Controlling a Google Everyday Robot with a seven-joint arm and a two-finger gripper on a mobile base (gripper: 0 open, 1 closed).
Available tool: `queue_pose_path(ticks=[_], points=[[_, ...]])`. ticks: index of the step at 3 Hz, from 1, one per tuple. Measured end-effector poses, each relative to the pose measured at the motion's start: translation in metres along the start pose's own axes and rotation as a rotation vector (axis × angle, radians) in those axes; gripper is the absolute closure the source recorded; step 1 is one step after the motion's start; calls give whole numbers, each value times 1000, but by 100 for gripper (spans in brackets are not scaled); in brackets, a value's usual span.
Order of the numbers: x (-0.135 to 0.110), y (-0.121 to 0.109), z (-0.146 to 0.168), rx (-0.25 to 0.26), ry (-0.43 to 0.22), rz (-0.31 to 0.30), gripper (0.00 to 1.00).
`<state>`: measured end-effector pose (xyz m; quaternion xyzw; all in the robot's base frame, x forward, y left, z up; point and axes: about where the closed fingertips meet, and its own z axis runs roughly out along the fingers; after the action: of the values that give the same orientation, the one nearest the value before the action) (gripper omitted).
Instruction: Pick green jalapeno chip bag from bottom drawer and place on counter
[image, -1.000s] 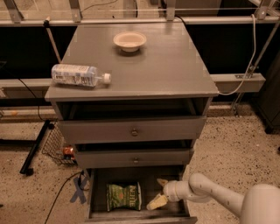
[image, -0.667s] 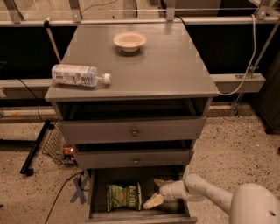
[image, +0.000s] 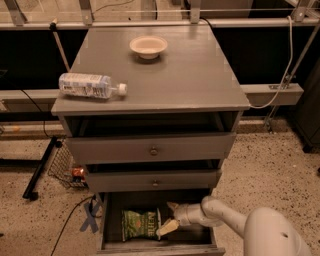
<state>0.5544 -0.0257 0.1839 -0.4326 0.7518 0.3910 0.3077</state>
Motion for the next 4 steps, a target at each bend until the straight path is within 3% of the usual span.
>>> queue_pose_path(ticks=[2,4], points=[[0,0,35,-65,-12,-9,0],[1,7,46,-105,-19,1,0]])
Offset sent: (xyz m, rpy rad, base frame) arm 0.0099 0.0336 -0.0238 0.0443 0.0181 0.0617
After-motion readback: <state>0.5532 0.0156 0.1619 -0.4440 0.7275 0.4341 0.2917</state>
